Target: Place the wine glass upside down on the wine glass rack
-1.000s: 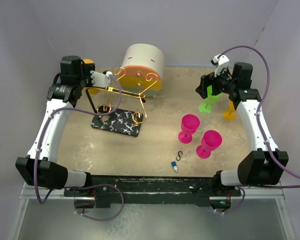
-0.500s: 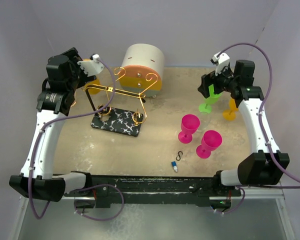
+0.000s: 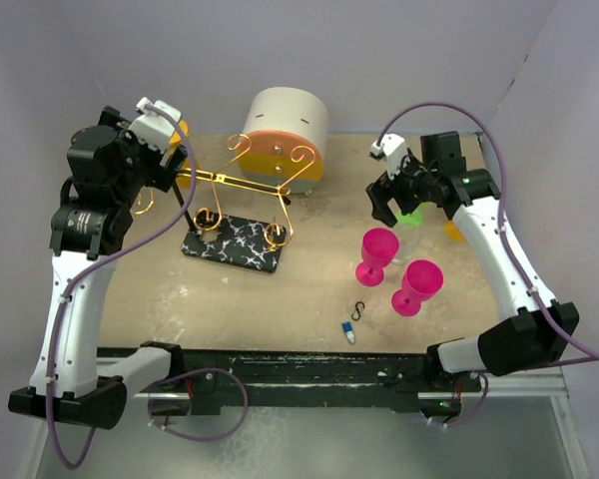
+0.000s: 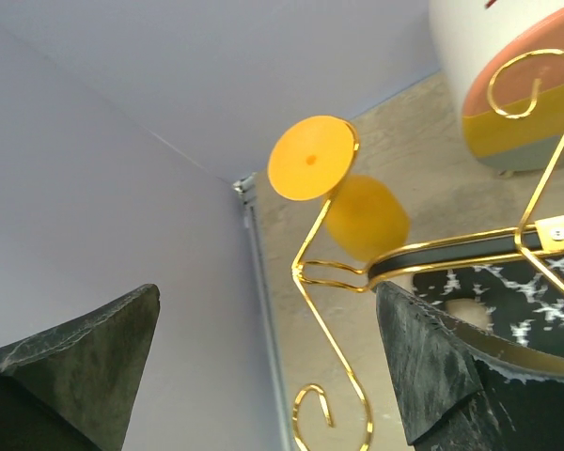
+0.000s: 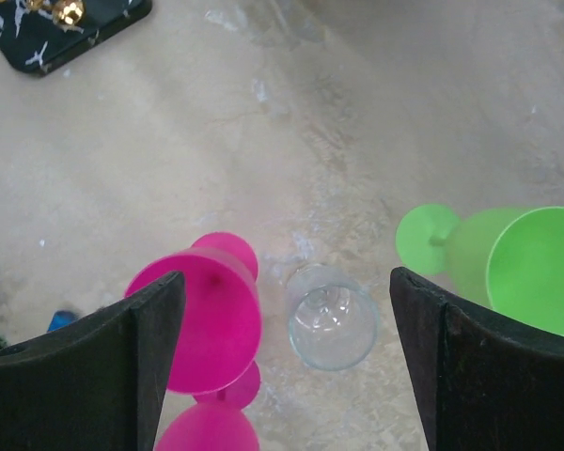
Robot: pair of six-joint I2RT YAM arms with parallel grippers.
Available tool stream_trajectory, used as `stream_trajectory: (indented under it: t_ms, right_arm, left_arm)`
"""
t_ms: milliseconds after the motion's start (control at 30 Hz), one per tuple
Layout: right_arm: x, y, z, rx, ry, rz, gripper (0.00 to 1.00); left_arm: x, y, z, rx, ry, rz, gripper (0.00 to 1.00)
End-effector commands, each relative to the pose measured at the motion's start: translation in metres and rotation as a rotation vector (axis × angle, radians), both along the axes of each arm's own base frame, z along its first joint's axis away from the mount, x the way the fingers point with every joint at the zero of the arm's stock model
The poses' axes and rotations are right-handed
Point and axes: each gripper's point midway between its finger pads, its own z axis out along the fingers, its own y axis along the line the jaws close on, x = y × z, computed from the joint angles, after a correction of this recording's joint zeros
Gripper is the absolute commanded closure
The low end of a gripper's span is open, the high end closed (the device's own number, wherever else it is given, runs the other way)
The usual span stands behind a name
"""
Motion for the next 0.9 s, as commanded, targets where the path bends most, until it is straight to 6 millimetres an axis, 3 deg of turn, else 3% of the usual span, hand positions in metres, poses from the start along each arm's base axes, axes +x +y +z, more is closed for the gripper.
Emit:
stream_trajectory:
  t_ms: [0, 400, 867]
  right_arm:
    - [-0.023, -0.01, -0.002, -0.083, 0.03, -0.006, 0.1]
    - [-0.046, -0.015, -0.047, -0.152, 0.205, 0.0, 0.34]
    - [-0.041, -0.01, -0.073, -0.159, 0.263, 0.007, 0.58]
  left_arm:
    - [-0.014, -0.014, -0.002, -0.147, -0.006, -0.037, 0.01]
    - [-0.032, -0.01, -0.003, -0.161, -0.032, -0.042, 0.01]
    - [-0.039, -0.009, 0.001, -0.18, -0.053, -0.05, 0.01]
